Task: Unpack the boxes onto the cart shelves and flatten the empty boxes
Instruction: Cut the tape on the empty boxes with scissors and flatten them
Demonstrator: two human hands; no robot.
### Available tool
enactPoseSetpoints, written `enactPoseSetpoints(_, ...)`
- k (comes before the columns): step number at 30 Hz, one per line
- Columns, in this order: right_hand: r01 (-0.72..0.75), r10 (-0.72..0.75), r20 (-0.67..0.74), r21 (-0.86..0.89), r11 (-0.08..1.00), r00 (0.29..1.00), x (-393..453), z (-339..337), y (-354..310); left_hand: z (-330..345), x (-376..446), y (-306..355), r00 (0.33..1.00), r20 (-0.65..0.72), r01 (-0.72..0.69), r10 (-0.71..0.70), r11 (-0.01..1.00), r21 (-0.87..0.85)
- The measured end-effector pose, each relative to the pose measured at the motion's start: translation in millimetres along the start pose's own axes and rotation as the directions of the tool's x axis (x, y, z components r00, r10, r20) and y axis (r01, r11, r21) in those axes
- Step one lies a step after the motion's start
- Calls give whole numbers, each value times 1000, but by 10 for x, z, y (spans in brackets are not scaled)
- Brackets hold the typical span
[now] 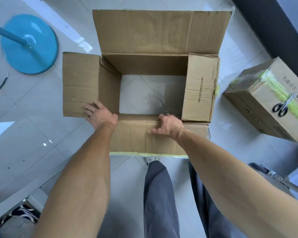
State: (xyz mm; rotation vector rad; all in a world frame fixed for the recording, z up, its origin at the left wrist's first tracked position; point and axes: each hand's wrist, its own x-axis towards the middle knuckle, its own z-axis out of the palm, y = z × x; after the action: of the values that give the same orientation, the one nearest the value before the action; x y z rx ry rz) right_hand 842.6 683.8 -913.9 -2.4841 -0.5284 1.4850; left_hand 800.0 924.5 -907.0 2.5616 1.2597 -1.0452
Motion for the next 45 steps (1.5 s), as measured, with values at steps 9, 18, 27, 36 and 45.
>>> enactPoseSetpoints(9, -62, -2, -275, -223, 973, 961, -41, -121, -306, 40, -347, -13, 938, -300, -229, 173, 959, -164)
enactPoseSetpoints(18, -10, 293, -724, 368, 930, 624, -27, -1164, -1382, -928, -530, 144, 742, -645, -395, 183, 896, -201)
enactPoseSetpoints(27, -144, 759, -303, 877, 459, 576, -114, -1211, -826, -762, -494, 292, 913, -309, -341, 266, 913, -222)
enactPoseSetpoints(36, -345, 658, -473, 590, 731, 585, -175, -826, 71, 310, -1031, 601, 899, 261, -347, 352, 936, -68)
enactPoseSetpoints(45, 36, -114, -207, -347, 937, 972, -60, -815, -196, 26, -804, 569, 952, 261, -152, 158, 987, -44)
